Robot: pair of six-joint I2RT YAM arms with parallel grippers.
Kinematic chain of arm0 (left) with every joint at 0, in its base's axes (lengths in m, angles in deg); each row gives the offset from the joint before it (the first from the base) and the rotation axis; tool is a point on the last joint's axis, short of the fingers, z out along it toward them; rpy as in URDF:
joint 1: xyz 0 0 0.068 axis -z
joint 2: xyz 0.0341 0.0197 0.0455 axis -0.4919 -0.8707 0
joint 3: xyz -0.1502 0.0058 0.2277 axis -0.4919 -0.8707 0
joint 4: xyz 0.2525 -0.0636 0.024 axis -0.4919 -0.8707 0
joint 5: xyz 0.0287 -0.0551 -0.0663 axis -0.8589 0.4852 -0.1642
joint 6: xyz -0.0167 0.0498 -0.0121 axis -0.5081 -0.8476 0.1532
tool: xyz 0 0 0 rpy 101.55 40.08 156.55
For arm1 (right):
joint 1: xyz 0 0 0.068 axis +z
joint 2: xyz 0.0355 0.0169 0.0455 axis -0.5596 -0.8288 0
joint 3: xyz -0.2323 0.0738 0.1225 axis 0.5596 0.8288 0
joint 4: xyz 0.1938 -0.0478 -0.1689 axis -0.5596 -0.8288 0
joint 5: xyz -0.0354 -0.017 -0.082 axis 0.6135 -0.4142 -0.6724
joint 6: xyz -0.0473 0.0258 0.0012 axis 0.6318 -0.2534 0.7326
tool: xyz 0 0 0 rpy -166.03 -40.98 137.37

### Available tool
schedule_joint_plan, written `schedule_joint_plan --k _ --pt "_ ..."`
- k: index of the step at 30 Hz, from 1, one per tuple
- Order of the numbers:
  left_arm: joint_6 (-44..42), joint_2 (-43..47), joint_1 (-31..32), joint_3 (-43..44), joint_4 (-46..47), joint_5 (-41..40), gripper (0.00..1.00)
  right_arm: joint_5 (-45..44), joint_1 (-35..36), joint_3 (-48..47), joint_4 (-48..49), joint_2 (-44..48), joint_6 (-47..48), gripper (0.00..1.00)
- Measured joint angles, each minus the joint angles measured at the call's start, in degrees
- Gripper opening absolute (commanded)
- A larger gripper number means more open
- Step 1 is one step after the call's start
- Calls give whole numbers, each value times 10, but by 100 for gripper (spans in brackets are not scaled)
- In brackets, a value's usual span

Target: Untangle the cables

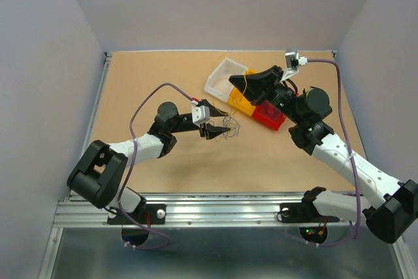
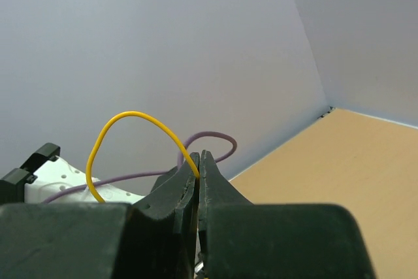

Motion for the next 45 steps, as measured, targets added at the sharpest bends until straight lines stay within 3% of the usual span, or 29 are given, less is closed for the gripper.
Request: schedule_joint_plan --k 4,6,19,25,30,35,45 --pt "-13 -28 3 15 -5 -9 16 3 0 -17 1 -9 -8 1" --pt "-24 -43 3 29 -19 -10 7 3 0 -30 1 -14 -10 1" --pt "-79 -96 3 58 -89 -26 5 -52 0 -208 -28 -33 34 1" --pt "-95 -106 3 70 -120 -45 7 -85 0 -229 -46 -37 67 1" --pt "-104 -75 1 70 -156 -112 4 -121 0 -229 -59 -60 103 1" --pt "-106 13 -7 70 -182 -216 0 -160 0 -229 -63 -112 137 1" --pt "-71 82 -54 70 -223 -393 0 -233 0 -241 -79 -277 177 1"
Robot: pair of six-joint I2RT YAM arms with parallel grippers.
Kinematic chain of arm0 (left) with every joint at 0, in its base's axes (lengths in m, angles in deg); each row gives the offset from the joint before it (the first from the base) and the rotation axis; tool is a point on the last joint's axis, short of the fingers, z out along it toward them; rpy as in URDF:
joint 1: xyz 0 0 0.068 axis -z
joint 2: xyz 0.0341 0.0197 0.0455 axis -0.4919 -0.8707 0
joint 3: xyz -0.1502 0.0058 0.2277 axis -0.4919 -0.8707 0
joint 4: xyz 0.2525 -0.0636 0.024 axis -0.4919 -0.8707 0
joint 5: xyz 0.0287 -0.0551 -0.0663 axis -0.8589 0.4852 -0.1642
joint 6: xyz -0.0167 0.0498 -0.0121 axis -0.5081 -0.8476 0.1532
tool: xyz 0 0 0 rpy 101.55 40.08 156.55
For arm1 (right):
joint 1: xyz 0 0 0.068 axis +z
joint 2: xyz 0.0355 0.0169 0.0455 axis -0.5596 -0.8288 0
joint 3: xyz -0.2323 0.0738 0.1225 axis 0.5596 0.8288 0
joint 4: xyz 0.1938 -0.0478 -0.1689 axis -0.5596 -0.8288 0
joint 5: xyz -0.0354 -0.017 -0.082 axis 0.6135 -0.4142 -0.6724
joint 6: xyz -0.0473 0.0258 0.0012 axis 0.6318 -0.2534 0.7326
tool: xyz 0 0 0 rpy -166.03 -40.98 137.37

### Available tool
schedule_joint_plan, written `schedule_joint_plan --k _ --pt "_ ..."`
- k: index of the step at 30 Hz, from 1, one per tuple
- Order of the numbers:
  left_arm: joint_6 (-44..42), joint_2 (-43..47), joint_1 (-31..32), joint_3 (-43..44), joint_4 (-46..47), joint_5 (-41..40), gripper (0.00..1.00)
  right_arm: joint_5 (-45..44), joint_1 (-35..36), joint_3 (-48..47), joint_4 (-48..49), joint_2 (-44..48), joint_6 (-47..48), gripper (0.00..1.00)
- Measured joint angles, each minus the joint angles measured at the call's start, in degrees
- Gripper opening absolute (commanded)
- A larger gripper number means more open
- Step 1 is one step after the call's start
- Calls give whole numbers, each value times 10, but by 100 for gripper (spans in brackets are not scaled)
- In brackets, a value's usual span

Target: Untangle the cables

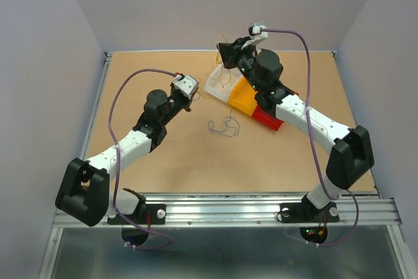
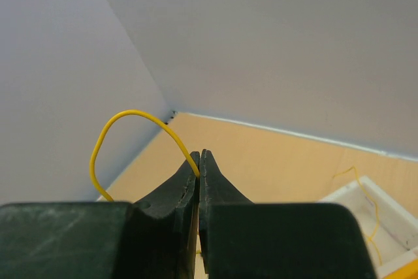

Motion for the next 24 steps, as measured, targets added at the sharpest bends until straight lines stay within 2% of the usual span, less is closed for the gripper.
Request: schedule_joint_plan --k 10,24 --pt "22 9 -16 0 -5 -111 0 -19 -32 -51 -3 -140 -8 1" --pt "23 35 -17 0 12 -139 0 3 -141 -56 7 -273 -91 1"
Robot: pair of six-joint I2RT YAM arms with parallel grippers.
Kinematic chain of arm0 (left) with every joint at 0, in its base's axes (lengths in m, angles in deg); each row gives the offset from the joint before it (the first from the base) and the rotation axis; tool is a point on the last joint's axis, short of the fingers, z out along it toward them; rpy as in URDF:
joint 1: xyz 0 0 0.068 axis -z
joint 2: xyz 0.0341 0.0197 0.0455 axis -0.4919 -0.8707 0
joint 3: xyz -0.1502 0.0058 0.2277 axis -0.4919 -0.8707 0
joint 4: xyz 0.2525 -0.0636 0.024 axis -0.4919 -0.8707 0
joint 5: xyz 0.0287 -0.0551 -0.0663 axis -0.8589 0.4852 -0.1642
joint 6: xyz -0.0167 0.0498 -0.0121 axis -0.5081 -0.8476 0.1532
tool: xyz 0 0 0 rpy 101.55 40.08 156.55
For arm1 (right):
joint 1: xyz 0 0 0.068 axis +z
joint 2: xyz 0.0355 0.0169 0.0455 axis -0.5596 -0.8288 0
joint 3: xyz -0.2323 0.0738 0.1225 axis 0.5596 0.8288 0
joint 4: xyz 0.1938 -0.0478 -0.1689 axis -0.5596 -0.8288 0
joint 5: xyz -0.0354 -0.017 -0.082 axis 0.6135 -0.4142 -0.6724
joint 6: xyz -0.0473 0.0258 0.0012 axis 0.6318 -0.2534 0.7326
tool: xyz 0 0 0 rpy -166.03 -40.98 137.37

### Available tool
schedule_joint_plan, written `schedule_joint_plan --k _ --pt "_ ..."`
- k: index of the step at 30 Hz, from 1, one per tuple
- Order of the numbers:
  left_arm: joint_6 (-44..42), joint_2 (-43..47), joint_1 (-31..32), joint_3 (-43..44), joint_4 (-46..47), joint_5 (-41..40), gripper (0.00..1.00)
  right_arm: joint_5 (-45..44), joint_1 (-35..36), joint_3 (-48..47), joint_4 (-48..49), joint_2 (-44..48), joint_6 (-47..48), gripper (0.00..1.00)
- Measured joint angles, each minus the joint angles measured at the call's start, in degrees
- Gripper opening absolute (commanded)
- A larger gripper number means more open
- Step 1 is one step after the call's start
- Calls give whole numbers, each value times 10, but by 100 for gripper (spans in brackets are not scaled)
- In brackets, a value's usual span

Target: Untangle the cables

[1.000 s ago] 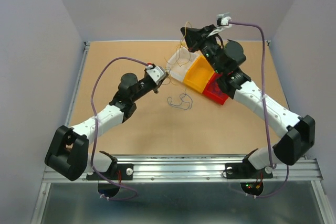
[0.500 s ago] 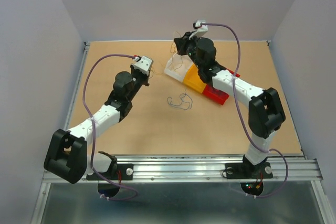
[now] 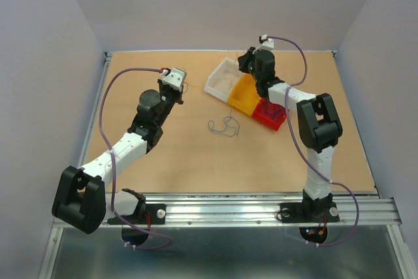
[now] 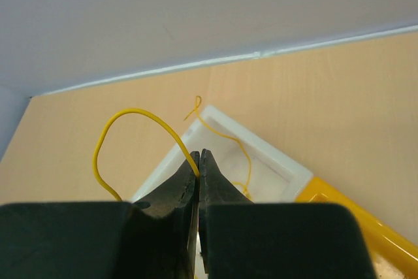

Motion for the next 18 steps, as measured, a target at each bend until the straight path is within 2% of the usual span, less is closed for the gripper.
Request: schedule_joint_plan --k 8,10,13,15,18 --pt "0 0 0 0 1 -1 0 6 -5 -25 0 -48 -12 2" --pt "0 0 0 0 2 -1 0 12 -4 -30 1 -51 -12 10" --pt "0 0 0 0 2 -1 0 11 0 -30 2 -52 -7 32" --pt "0 0 0 0 3 -1 0 3 3 -30 2 -51 3 37" --pt "-1 0 0 0 5 -1 0 -21 11 -29 -1 -51 18 40"
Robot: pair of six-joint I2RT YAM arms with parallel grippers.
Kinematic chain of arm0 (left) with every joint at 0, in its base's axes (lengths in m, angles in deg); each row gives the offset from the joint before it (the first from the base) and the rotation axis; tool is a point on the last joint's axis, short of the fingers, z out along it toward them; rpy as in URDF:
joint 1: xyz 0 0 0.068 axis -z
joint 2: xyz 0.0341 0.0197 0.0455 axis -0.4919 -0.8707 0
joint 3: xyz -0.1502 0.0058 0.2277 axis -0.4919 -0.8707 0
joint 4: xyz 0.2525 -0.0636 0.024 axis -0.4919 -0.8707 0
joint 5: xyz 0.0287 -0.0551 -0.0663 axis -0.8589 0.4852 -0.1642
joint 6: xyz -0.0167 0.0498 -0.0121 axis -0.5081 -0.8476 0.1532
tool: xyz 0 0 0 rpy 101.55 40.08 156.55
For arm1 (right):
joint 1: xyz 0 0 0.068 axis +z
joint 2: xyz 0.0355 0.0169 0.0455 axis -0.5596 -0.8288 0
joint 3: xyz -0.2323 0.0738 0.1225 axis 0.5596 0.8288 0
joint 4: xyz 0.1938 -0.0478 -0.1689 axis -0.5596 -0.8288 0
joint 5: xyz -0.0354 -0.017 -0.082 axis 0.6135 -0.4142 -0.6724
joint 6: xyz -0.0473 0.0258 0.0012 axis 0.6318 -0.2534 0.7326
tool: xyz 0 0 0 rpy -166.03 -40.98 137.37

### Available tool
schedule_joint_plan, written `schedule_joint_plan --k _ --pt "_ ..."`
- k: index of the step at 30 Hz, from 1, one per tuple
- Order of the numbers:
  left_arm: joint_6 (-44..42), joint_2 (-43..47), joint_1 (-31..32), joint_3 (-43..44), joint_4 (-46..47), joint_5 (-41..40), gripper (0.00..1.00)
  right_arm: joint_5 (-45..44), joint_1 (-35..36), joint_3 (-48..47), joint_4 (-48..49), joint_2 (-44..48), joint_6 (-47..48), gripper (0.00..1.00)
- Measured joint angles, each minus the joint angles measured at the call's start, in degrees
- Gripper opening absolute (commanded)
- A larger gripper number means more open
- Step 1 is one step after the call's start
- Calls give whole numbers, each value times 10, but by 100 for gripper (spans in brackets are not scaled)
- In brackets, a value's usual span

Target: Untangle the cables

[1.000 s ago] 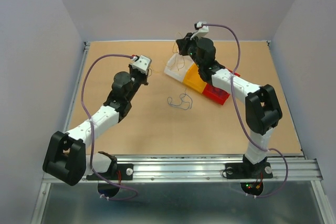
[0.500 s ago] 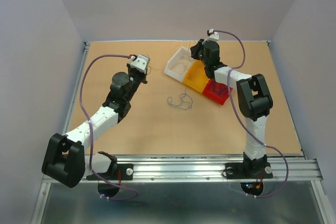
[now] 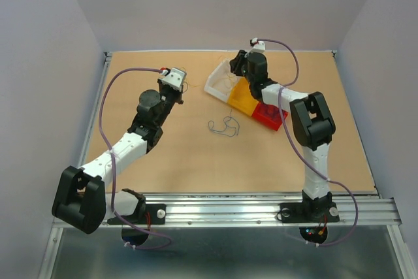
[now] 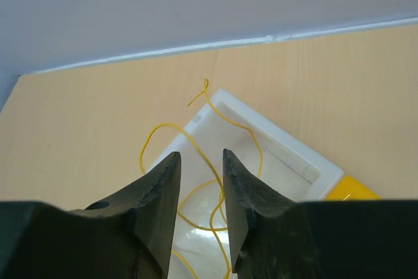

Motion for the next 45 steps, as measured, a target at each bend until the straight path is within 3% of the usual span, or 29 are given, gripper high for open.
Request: schedule_joint_plan --k 8,13,19,28,45 --pt "0 0 0 0 0 0 0 -66 23 15 -41 35 51 48" --pt "0 0 0 0 0 0 0 -64 26 3 -58 47 74 50" --pt "-2 0 0 0 1 0 0 -41 26 -146 -138 -30 99 51" --pt "-5 0 0 -2 1 1 0 -17 25 -270 -186 -129 127 49" --pt "-9 -7 0 -2 4 2 0 -16 24 -340 -219 -200 156 39"
